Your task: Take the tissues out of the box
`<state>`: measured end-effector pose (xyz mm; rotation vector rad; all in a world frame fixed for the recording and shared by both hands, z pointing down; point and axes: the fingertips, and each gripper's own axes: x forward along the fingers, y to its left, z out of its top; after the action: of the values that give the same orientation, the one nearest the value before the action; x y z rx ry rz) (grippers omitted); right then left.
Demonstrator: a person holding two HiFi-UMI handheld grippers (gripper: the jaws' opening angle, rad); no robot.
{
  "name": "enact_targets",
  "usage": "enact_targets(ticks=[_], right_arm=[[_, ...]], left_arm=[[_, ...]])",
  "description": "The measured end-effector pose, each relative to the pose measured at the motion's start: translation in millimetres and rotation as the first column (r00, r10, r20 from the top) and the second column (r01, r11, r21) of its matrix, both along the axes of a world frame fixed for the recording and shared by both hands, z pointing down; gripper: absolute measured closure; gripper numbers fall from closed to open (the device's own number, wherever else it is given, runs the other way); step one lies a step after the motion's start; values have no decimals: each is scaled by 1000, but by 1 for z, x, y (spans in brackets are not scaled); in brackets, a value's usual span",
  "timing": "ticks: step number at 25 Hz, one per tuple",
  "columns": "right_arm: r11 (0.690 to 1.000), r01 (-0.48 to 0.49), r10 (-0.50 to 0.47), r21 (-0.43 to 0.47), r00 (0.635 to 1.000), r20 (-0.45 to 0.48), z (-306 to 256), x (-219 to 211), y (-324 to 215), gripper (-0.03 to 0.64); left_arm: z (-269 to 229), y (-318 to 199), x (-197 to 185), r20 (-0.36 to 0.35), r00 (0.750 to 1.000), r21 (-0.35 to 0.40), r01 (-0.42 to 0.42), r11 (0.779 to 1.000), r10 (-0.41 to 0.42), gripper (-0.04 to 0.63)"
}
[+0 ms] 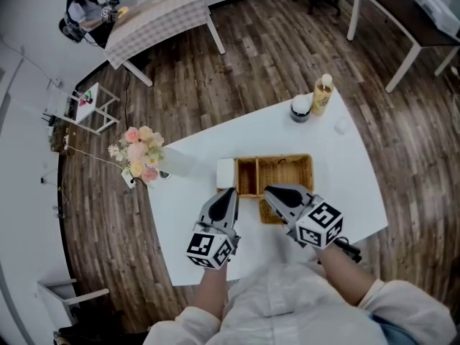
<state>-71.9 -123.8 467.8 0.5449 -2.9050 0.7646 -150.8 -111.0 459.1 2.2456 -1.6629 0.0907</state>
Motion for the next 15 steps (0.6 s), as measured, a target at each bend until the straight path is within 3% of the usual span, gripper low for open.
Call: enact_targets(ticks=[6, 15], right_arm=[[1000, -9, 9, -26, 1000, -2, 7, 2, 0, 584], [999, -8, 8, -52, 1000, 1, 15, -2, -4, 584]], left_arm=[[17, -15, -15, 46, 999, -53, 23, 998, -20, 588], [45, -33, -32, 118, 992, -157, 73, 985, -54, 391]])
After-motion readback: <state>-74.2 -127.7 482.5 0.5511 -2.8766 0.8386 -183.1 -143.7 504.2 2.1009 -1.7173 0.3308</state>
